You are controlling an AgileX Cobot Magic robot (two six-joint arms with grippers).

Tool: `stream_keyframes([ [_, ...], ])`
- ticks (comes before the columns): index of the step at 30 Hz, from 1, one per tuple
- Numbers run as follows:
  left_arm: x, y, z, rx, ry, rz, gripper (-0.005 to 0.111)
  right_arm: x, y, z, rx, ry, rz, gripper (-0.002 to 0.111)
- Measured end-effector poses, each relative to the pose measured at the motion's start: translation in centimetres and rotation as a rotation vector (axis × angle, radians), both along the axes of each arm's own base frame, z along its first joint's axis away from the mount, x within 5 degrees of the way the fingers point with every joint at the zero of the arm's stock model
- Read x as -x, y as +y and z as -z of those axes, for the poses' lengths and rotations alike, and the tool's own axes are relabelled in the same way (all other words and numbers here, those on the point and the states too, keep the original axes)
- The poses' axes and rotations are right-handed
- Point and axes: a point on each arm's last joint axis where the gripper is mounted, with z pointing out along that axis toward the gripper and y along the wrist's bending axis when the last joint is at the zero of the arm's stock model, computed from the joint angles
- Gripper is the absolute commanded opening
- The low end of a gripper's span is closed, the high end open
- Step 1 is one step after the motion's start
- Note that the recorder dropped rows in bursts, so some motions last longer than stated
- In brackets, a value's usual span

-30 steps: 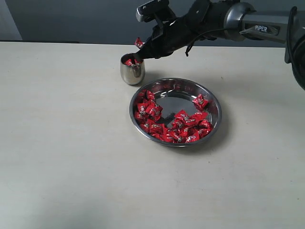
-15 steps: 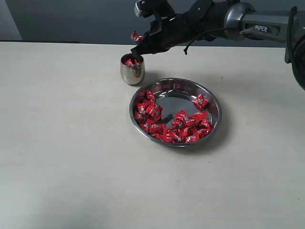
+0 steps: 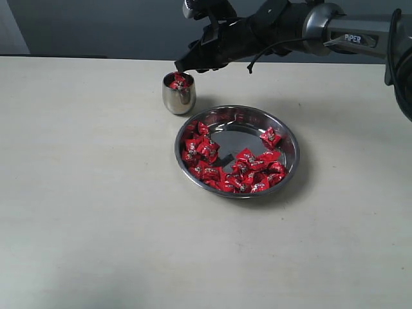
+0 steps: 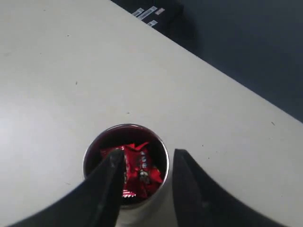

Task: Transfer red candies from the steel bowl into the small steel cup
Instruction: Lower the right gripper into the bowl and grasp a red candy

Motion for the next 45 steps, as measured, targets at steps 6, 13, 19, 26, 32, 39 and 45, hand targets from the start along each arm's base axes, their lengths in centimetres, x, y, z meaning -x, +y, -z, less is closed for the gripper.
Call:
stream_keyframes([
  [6, 0.0, 0.0, 0.0, 0.0, 0.0, 0.0, 0.0, 0.7, 0.2, 0.0, 0.002, 0.056, -0.053, 0.035],
  [13, 0.0, 0.0, 0.0, 0.0, 0.0, 0.0, 0.0, 1.5, -0.2, -1.3, 0.07, 0.097, -0.086, 0.035],
  [19, 0.0, 0.0, 0.0, 0.0, 0.0, 0.0, 0.0, 2.5, -1.6, -1.0, 0.24, 0.213, -0.072, 0.035],
  [26, 0.0, 0.0, 0.0, 0.0, 0.0, 0.0, 0.0, 3.5, -2.4, -0.2, 0.353, 0.335, -0.102, 0.03],
  [32, 0.0, 0.0, 0.0, 0.0, 0.0, 0.0, 0.0, 4.6, -2.7, 0.5, 0.392, 0.441, -0.14, 0.029],
  [39, 0.0, 0.0, 0.0, 0.0, 0.0, 0.0, 0.0, 5.9, -3.1, 1.7, 0.418, 0.56, -0.173, 0.029],
  [45, 0.0, 0.0, 0.0, 0.0, 0.0, 0.0, 0.0, 6.4, -2.1, 1.7, 0.314, 0.591, -0.232, 0.029],
])
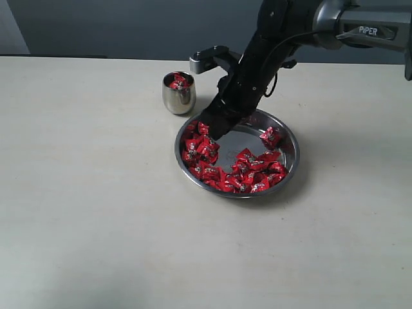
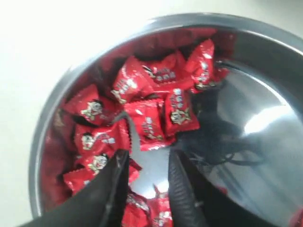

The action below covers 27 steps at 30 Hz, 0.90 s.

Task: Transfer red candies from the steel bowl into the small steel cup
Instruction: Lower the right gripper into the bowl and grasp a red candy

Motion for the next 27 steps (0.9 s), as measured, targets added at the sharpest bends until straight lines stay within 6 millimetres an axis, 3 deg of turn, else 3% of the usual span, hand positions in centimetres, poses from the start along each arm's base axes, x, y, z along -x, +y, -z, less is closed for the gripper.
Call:
stream_keyframes([
  [8, 0.0, 0.0, 0.0, 0.0, 0.0, 0.0, 0.0, 0.0, 0.4, 3.1, -0.011, 0.082, -0.011, 0.029],
  [14, 0.0, 0.0, 0.0, 0.0, 0.0, 0.0, 0.0, 0.0, 0.9, 3.3, -0.064, 0.086, -0.032, 0.029],
  [19, 0.0, 0.0, 0.0, 0.0, 0.0, 0.0, 0.0, -0.3, 1.0, 3.5, -0.079, 0.05, -0.024, 0.047],
  [27, 0.0, 0.0, 0.0, 0.0, 0.0, 0.0, 0.0, -0.4, 1.0, 4.8, -0.07, 0.068, -0.022, 0.047],
])
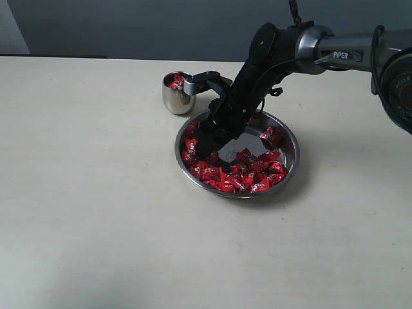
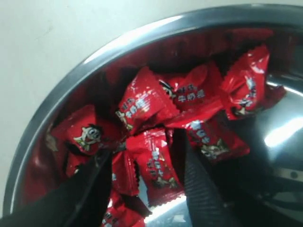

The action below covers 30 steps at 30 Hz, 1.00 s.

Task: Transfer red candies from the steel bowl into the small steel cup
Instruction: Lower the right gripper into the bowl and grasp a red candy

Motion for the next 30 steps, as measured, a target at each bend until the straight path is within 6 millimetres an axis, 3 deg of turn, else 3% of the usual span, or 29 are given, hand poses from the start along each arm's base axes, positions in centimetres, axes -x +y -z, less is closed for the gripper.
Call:
stream_keyframes([
  [5, 0.0, 0.0, 0.0, 0.0, 0.0, 0.0, 0.0, -0.13, 0.0, 0.11, 0.001, -0.011, 0.006, 0.047],
  [11, 0.0, 0.0, 0.0, 0.0, 0.0, 0.0, 0.0, 0.09, -0.04, 0.11, 0.005, 0.01, -0.007, 0.015],
  [13, 0.0, 0.0, 0.0, 0.0, 0.0, 0.0, 0.0, 0.16, -0.07, 0.12, 0.008, 0.016, -0.011, 0.009],
  [24, 0.0, 0.0, 0.0, 0.0, 0.0, 0.0, 0.0, 0.2, -0.1, 0.13, 0.011, 0.018, -0.017, 0.008],
  [27, 0.0, 0.0, 0.0, 0.0, 0.0, 0.0, 0.0, 0.05, -0.11, -0.05, 0.011, -0.003, -0.016, -0.001],
  [30, 0.0, 0.0, 0.0, 0.0, 0.0, 0.0, 0.0, 0.01, -0.12, -0.58, 0.007, -0.021, -0.019, -0.001],
])
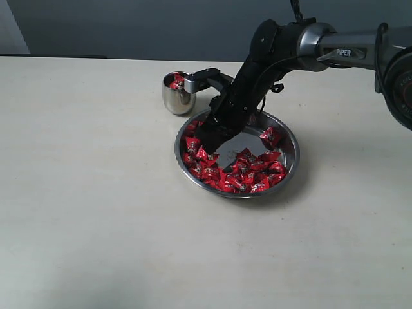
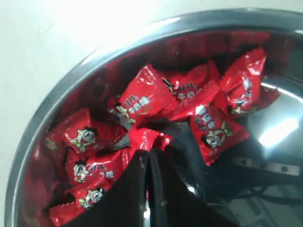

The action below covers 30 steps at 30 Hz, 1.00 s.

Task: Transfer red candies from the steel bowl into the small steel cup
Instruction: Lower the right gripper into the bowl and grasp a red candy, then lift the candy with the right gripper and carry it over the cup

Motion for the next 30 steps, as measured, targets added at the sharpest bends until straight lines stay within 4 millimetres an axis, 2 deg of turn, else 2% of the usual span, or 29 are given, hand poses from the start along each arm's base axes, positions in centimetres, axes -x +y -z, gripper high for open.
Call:
stream_keyframes([
  [9, 0.0, 0.0, 0.0, 0.0, 0.0, 0.0, 0.0, -0.2, -0.2, -1.5, 0.003, -0.061, -0.01, -0.001],
  [14, 0.0, 0.0, 0.0, 0.0, 0.0, 0.0, 0.0, -0.3, -0.6, -4.0, 0.031, -0.158, -0.017, -0.001],
  [17, 0.0, 0.0, 0.0, 0.0, 0.0, 0.0, 0.0, -0.9, -0.5, -5.7, -0.01, -0.25, 0.028, -0.001],
  [27, 0.0, 0.0, 0.0, 0.0, 0.0, 0.0, 0.0, -4.0, 0.9, -8.5, -0.288, -0.571, 0.256, -0.001],
  [30, 0.0, 0.0, 0.0, 0.0, 0.0, 0.0, 0.0, -4.5, 1.1, -8.4, -0.337, -0.616, 0.29, -0.001],
])
